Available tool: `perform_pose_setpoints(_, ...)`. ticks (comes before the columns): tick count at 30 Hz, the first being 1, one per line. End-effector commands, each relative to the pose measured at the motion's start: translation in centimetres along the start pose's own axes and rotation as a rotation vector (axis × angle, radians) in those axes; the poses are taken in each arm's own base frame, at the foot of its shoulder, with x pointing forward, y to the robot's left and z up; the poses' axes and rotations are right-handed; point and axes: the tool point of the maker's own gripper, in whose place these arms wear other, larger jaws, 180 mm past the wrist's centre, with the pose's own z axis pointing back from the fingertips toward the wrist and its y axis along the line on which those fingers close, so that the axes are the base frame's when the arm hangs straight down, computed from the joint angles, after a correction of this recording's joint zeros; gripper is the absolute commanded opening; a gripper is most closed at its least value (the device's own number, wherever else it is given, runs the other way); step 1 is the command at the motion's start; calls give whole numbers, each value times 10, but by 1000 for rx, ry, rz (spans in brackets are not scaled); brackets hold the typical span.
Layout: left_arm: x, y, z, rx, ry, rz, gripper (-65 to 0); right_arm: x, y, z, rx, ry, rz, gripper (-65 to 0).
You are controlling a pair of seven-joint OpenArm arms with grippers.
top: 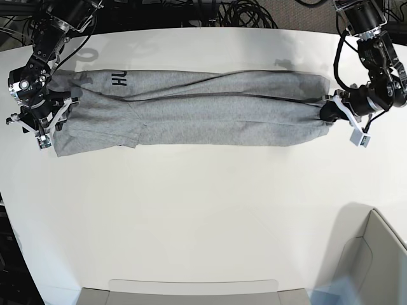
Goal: Fold the T-shirt properly
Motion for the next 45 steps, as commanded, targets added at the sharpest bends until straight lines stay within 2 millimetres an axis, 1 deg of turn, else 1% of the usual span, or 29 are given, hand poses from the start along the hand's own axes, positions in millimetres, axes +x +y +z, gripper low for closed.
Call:
perform_pose_setpoints(1, 13, 1, 8, 9, -37, -25, -650, 14, -8, 4, -15, -46, 16, -390)
perform_pose_setpoints(3, 17, -2, 11, 15, -49, -45, -650, 14, -8, 4, -15, -46, 16, -390)
perform_pose_setpoints(9, 20, -4, 13, 15, -59, -57, -650, 16, -8, 4, -15, -51, 15, -390)
perform_pose_setpoints(10, 25, -8, 15, 3, -78, -67, -650, 16, -8, 4, -15, -51, 15, -390)
perform_pose_setpoints(12, 38, -24, 23, -19, -123, -119, -650, 17, -8, 4, -15, -52, 13, -390)
perform_pose_setpoints(13, 40, -31, 27, -23, -137, -143, -650, 17, -7, 4, -13, -53, 12, -390)
perform_pose_setpoints(14, 43, -41, 27, -38, -155, -131, -650, 17, -6, 4, -12, -53, 11, -390)
perform_pose_setpoints(17, 50, -71, 19, -107, -161, -22, -650, 16, -6, 4, -11, -52, 11, -390)
perform_pose_setpoints(20, 46, -109, 4, -233, -108, 72, -650, 20, -2, 2, 0, -58, 23, -390)
perform_pose_setpoints(24, 49, -148, 4, -388, -75, 226, -650, 20, 1, 2, 6, -58, 29, -390)
perform_pose_setpoints(27, 62, -178, 6, -507, -33, 356, -650, 20, 1, 2, 7, -56, 29, -390)
perform_pose_setpoints(29, 62, -197, 2, -554, 35, 432, -650, 19, 2, 2, 10, -54, 30, -390)
perform_pose_setpoints(31, 60, -221, -6, -598, 90, 479, -650, 19, 3, 2, 11, -54, 29, -390)
perform_pose_setpoints(35, 43, -249, -31, -618, 180, 512, -650, 18, 3, 2, 11, -53, 29, -390)
perform_pose_setpoints(38, 36, -269, -40, -624, 204, 497, -650, 18, 3, 2, 12, -52, 30, -390)
perform_pose_setpoints(40, 39, -279, -44, -627, 198, 489, -650, 18, 3, 2, 12, -52, 30, -390)
perform_pose_setpoints(42, 49, -285, -48, -613, 172, 472, -650, 17, 4, 2, 13, -49, 30, -390)
perform_pose_setpoints(45, 53, -301, -56, -597, 162, 446, -650, 12, 6, 2, 17, -39, 32, -390)
